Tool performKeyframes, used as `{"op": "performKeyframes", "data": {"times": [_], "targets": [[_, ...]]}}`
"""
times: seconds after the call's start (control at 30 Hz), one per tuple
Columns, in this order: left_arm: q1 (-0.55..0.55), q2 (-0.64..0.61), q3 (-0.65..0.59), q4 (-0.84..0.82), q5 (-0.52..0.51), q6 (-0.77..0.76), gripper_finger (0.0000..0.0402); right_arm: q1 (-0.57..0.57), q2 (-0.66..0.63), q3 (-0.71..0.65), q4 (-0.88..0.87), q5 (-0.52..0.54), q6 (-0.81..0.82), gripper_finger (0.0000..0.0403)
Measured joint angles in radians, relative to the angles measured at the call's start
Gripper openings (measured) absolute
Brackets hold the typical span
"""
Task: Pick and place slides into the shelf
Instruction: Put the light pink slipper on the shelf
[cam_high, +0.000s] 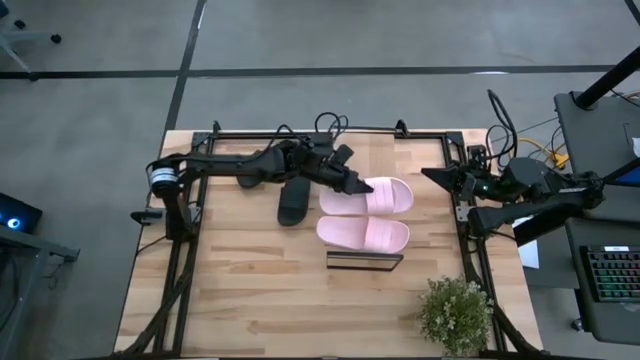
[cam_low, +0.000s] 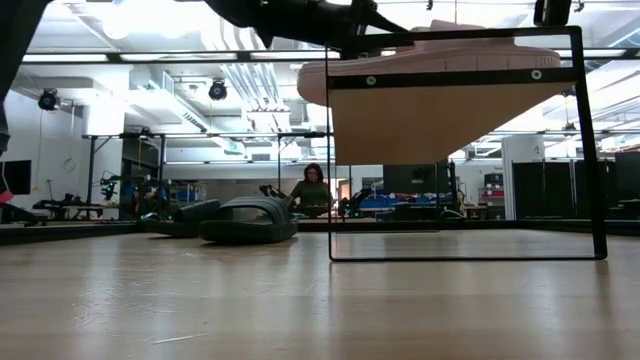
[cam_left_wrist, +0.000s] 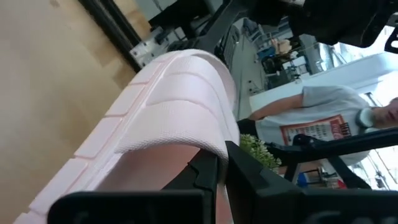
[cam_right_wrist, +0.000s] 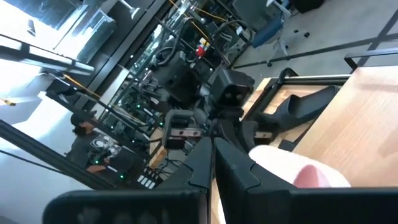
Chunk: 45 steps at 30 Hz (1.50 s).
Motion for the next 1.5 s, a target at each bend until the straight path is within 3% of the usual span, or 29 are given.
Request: {"op": "performKeyframes", "data": {"times": [1.5], "targets": [[-0.006, 0.016, 0.004, -0.128, -0.017, -0.003, 0.0000, 0.000, 0.008, 0.000, 0.019, -0.008, -0.001, 0.0008]]}}
